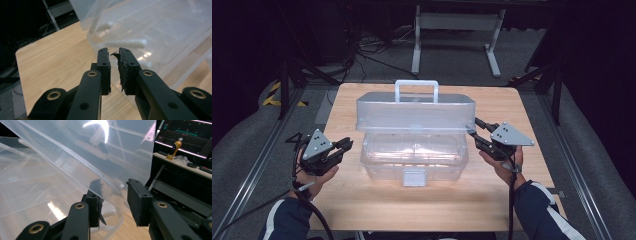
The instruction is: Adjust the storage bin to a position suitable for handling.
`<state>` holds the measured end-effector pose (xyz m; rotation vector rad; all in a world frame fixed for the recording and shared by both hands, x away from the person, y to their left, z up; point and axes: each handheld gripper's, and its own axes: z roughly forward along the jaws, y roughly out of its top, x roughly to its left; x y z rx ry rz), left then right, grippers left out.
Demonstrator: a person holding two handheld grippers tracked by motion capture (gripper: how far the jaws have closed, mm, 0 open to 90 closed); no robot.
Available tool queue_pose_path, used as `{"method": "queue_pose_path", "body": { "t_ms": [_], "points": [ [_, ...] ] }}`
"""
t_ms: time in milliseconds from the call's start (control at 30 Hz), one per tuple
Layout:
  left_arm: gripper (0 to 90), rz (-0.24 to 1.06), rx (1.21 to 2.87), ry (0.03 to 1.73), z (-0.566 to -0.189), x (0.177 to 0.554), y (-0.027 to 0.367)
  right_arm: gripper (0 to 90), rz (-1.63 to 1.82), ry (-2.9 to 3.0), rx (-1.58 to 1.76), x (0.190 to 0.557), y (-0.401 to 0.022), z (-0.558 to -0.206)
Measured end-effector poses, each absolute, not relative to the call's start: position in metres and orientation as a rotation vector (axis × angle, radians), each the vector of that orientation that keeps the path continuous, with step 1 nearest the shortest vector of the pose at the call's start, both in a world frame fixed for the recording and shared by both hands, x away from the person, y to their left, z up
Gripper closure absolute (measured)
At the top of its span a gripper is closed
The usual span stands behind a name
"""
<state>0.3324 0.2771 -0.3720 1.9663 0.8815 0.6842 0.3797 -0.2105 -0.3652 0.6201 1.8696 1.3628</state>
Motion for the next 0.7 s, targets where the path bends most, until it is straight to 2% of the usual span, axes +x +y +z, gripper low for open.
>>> {"method": "queue_pose_path", "body": {
  "t_ms": [400, 500, 700],
  "points": [
    [70.4, 0.635, 2.025, 0.945, -0.410, 0.321, 0.294, 70.0, 1.337, 1.761, 0.666, 0.386, -0.201, -0.356],
    [67.3, 0.639, 2.094, 0.941, -0.425, 0.317, 0.293, 71.0, 1.318, 1.740, 0.662, 0.388, -0.199, -0.353],
    [55.1, 0.615, 2.126, 0.974, -0.438, 0.314, 0.296, 72.6, 1.303, 1.713, 0.664, 0.392, -0.197, -0.351]
  ]
}}
